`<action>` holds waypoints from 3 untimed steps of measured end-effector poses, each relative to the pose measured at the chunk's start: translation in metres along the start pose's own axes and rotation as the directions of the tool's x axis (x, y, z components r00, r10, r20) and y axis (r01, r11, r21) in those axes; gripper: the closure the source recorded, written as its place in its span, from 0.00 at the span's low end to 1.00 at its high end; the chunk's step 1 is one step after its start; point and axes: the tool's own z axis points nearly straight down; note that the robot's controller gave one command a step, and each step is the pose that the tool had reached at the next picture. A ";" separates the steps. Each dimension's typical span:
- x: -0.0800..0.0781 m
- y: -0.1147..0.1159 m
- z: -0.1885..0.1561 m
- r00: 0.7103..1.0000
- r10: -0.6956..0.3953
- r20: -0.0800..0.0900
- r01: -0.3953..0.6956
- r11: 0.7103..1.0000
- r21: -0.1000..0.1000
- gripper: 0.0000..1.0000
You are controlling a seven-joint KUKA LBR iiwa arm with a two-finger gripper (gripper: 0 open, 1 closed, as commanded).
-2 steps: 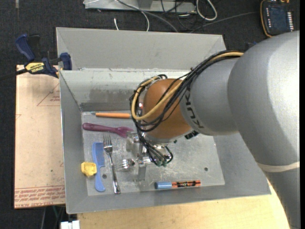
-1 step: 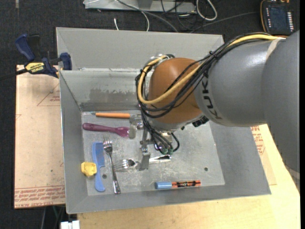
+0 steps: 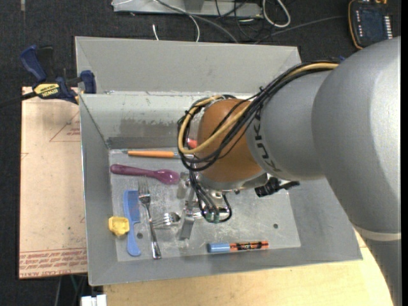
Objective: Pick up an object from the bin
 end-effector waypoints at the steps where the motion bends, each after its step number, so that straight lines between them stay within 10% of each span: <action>1: 0.002 -0.026 0.034 0.985 -0.172 0.026 0.172 0.985 -0.006 0.00; 2: 0.022 -0.009 0.033 1.000 0.018 0.003 -0.018 1.000 -0.003 1.00; 3: 0.022 -0.009 0.033 1.000 0.018 0.003 -0.018 1.000 -0.003 1.00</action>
Offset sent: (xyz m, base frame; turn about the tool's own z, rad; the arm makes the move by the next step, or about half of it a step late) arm -0.0239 -0.0060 -0.0333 0.0194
